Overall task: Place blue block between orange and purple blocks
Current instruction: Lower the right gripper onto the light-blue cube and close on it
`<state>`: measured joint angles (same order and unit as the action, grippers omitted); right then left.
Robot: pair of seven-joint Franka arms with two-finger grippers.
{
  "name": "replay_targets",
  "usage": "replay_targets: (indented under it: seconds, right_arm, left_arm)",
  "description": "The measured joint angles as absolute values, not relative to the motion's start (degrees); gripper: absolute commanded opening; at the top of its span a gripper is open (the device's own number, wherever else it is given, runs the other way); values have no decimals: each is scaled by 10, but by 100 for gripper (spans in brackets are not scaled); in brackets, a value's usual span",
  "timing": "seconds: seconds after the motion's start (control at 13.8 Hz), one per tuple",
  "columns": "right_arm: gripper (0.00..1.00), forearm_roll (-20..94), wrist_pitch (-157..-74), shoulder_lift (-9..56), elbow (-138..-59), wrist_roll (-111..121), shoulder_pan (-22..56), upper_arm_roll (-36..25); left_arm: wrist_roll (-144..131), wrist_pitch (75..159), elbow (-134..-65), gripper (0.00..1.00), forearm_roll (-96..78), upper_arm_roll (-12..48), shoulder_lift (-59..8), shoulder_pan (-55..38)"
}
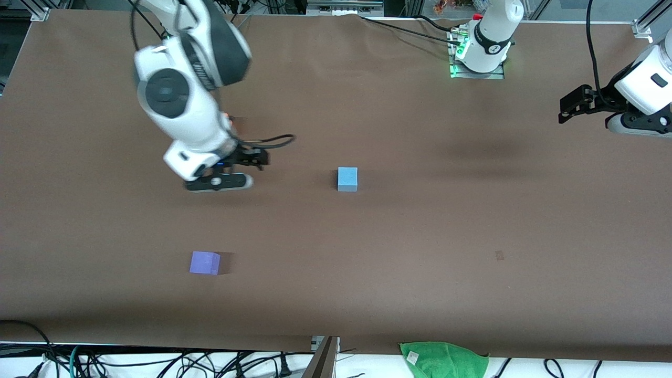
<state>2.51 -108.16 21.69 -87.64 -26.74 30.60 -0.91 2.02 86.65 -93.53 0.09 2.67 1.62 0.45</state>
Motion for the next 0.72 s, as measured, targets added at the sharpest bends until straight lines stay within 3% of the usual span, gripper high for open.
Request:
replay_targets:
  seconds: [0.72]
  right_arm:
    - [100,25,-1311,339,-875,-491,433,-9]
  left_arm:
    - [6,865,-938,100,1,25,16,3]
